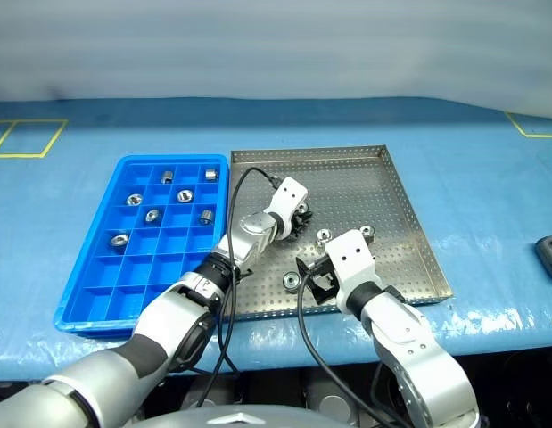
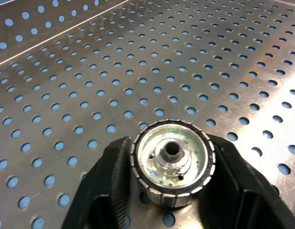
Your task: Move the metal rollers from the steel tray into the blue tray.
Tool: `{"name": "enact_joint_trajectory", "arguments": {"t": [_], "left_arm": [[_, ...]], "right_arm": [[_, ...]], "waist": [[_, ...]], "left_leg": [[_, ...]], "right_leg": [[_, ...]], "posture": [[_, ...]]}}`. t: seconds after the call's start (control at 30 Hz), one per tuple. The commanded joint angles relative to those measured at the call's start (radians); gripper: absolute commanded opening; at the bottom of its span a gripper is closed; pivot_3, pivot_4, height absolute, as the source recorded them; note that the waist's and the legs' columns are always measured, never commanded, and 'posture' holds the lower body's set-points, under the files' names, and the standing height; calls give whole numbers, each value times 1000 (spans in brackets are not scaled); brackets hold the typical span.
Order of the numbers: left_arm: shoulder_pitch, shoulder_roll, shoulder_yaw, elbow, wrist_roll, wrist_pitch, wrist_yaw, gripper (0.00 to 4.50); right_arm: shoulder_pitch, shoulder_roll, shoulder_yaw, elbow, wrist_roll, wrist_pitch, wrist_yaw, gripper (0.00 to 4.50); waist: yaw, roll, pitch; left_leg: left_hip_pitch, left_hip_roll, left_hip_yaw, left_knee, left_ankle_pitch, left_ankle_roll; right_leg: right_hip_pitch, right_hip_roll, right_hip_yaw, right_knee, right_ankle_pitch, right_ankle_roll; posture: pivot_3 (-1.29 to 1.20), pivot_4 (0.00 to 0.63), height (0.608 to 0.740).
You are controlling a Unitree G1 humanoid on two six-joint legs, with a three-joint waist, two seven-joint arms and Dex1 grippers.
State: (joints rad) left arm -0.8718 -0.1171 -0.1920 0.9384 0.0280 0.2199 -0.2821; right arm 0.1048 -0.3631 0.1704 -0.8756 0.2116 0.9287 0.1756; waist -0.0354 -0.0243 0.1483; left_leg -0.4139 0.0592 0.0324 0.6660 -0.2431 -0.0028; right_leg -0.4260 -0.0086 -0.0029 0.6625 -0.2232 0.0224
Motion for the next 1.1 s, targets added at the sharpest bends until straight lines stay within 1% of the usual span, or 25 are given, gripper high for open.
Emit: {"name": "enact_joint_trajectory", "arguments": {"t": [0.03,0.23,0.37,0.5,0.57,0.73,0.8,0.9,1.0,1.1], "left_arm": [[8,1,21,-168,-30,27,-47,1717],[86,94,112,-533,-119,184,-89,1717],[145,161,171,-742,-155,267,-64,1717],[252,251,232,-975,-155,304,-32,1717],[309,276,254,-1076,-164,330,-13,1717],[498,363,277,-1309,-148,398,8,1717],[557,394,274,-1374,-142,426,12,1717],[634,409,300,-1437,-157,469,28,1717],[695,440,294,-1464,-126,491,42,1717],[745,432,310,-1478,-144,515,57,1717]], "right_arm": [[-14,1,1,-14,2,-11,8,4500],[-72,-6,24,15,4,-18,38,4500],[-139,-11,57,55,2,-29,71,4500],[-239,-12,110,125,8,-56,131,4500],[-279,-9,136,159,6,-68,155,4500],[-382,4,218,261,-3,-128,232,4500],[-408,8,240,289,-6,-149,257,4500],[-442,24,268,329,-8,-177,286,4500],[-459,36,289,351,-14,-196,304,4500],[-461,45,302,358,-14,-208,318,4500]], "waist": [[0,0,0],[-2,0,0],[6,0,0],[27,0,0],[37,0,0],[83,0,0],[100,0,0],[127,0,0],[140,0,0],[147,0,0]], "left_leg": [[0,0,0,0,0,0],[1,1,0,-1,0,0],[2,2,0,-1,0,-1],[2,1,-1,-1,1,-1],[2,1,-1,-1,1,-1],[2,1,-1,-1,1,-1],[2,1,-1,-1,1,-1],[2,1,-1,0,1,-1],[2,1,-1,1,1,-1],[2,1,-2,0,1,-1]], "right_leg": [[0,0,0,0,0,0],[0,1,1,1,0,0],[0,1,1,3,0,0],[0,1,2,3,0,0],[0,1,2,3,1,-1],[0,0,1,2,2,-3],[0,0,1,2,2,-4],[1,0,-1,2,2,-3],[1,0,-1,2,1,-2],[1,0,-1,2,0,-1]], "posture": [[-67,150,740],[0,150,740],[58,150,740],[143,150,740],[187,150,740],[271,150,740],[298,150,740],[318,150,740],[329,150,740],[329,150,740]]}}
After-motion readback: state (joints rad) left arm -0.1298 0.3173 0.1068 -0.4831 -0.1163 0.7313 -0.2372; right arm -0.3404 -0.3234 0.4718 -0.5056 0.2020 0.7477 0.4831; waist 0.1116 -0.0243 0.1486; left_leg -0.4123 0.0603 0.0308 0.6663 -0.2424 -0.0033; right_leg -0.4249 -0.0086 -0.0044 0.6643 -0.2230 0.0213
